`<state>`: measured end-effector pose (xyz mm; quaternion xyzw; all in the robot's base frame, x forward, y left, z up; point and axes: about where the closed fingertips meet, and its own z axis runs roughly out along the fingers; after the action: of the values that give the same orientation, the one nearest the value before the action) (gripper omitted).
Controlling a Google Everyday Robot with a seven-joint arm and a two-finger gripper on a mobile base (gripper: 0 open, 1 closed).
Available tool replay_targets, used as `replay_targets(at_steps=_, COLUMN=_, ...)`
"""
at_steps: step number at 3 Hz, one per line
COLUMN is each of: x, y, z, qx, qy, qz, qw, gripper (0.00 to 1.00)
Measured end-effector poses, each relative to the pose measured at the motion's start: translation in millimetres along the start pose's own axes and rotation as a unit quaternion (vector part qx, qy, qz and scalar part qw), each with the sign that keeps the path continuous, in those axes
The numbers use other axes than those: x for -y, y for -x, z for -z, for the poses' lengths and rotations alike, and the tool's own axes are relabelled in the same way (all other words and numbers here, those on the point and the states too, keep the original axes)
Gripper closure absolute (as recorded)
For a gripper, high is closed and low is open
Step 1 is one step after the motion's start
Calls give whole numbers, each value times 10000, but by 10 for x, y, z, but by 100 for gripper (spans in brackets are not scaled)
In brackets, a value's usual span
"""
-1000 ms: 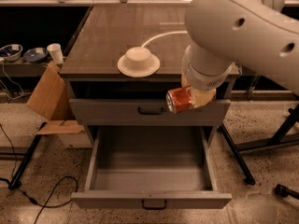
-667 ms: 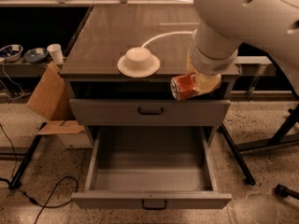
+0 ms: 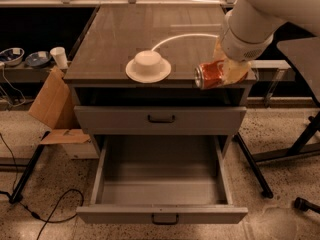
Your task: Pick coke can from middle drawer and place on counter
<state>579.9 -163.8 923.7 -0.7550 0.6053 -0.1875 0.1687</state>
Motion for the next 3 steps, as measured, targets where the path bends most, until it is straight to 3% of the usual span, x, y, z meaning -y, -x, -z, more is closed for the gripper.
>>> replay_targets(at_steps=1, x=205, y=-54, z=-33, qx=97, qy=-76, qz=-49, qw=9999, gripper=100)
replay_targets(at_steps=3, x=742, y=159, z=-157, qx=212, qy=-193, qz=2, qw=9996, gripper=100)
